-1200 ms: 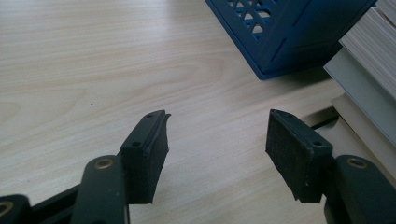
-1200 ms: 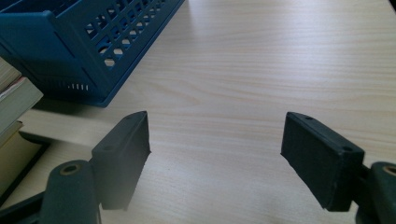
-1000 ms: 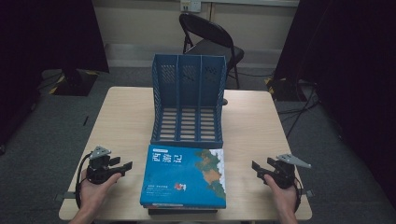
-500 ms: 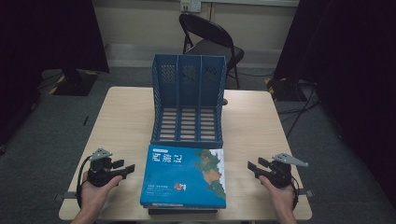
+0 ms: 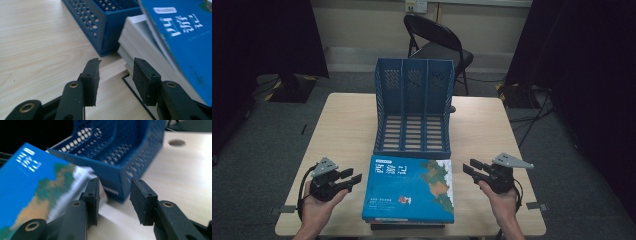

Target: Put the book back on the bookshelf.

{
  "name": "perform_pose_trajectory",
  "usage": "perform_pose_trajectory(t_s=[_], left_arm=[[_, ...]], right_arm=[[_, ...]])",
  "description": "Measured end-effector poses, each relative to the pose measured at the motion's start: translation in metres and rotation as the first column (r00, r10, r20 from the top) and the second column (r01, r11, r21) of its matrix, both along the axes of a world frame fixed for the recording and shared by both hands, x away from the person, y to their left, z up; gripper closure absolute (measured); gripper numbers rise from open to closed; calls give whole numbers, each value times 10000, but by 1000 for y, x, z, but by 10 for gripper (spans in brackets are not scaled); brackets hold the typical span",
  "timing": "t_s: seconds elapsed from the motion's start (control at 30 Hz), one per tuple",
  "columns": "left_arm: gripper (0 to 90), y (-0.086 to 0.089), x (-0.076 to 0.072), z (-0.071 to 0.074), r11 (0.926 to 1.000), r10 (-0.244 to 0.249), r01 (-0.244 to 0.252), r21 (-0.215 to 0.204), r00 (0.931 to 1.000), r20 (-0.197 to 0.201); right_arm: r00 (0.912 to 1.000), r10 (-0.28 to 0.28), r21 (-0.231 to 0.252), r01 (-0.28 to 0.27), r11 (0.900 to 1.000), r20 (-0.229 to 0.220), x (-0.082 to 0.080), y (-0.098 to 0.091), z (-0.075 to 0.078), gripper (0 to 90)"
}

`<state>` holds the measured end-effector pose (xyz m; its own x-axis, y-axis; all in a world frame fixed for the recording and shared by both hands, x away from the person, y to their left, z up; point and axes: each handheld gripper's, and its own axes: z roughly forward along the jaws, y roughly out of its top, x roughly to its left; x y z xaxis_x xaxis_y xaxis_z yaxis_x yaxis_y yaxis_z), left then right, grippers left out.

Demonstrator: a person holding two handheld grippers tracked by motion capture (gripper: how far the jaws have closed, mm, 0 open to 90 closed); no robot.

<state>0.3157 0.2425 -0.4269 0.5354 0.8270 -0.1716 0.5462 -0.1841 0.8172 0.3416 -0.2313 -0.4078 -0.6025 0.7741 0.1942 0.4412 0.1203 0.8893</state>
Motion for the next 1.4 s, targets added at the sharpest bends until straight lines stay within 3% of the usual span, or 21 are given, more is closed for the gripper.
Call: perform_pose_trajectory(t_s=[0.1, 0.2, 0.27, 0.37, 0.43, 0.5, 0.63, 0.67, 0.73, 0.8, 0.83, 0.93, 1.13, 1.4], left_arm=[[576, -5, 3, 8, 10000, -65, 64, 74, 9999, 87], [576, -8, 6, 20, 9998, -204, 206, -76, 9996, 206], [576, -11, 7, 24, 9988, -288, 295, -391, 9994, 192], [600, -15, 5, 19, 9986, -262, 274, -461, 9993, 275], [607, -14, 2, 15, 9971, -309, 323, -694, 9993, 212], [585, -9, -5, 15, 9933, -440, 483, -1046, 9981, 423], [581, -5, -11, 14, 9919, -408, 444, -1190, 9986, 325], [586, -9, -11, 11, 9935, -576, 598, -973, 9980, 256], [633, -10, -10, 10, 9940, -525, 552, -948, 9981, 314], [649, -4, -9, 9, 9844, -628, 636, -1638, 9980, 98], [633, -3, -9, 10, 9824, -606, 617, -1764, 9981, 115], [626, -6, -12, 11, 9872, -554, 589, -1481, 9981, 276], [576, -2, -10, 11, 9802, -582, 591, -1888, 9983, 101], [544, -2, -11, 10, 9808, -480, 486, -1889, 9988, 77]], right_arm=[[9988, 403, 7, -404, 9992, 285, 8, 12, 12, 621], [9958, 832, -335, -819, 9961, 387, 17, 26, 18, 629], [9941, 1058, -601, -1043, 9927, 221, 22, 36, 16, 628], [9925, 1224, -854, -1217, 9889, 28, 26, 44, 7, 630], [9929, 1191, -762, -1193, 9899, -62, 27, 46, -1, 614], [9919, 1251, -906, -1267, 9878, -240, 28, 48, -6, 596], [9896, 1398, -785, -1422, 9867, -349, 30, 49, -8, 638], [9891, 1431, -762, -1454, 9864, -350, 30, 50, -9, 637], [9900, 1372, -903, -1397, 9861, -332, 30, 53, -10, 635], [9894, 1387, -876, -1420, 9860, -418, 30, 52, -10, 625], [9896, 1372, -839, -1405, 9865, -445, 30, 52, -10, 623], [9893, 1385, -739, -1417, 9871, -465, 31, 51, -12, 621], [9891, 1401, -702, -1430, 9872, -441, 31, 51, -12, 620], [9855, 1610, -996, -1658, 9811, -544, 31, 51, -10, 632]])
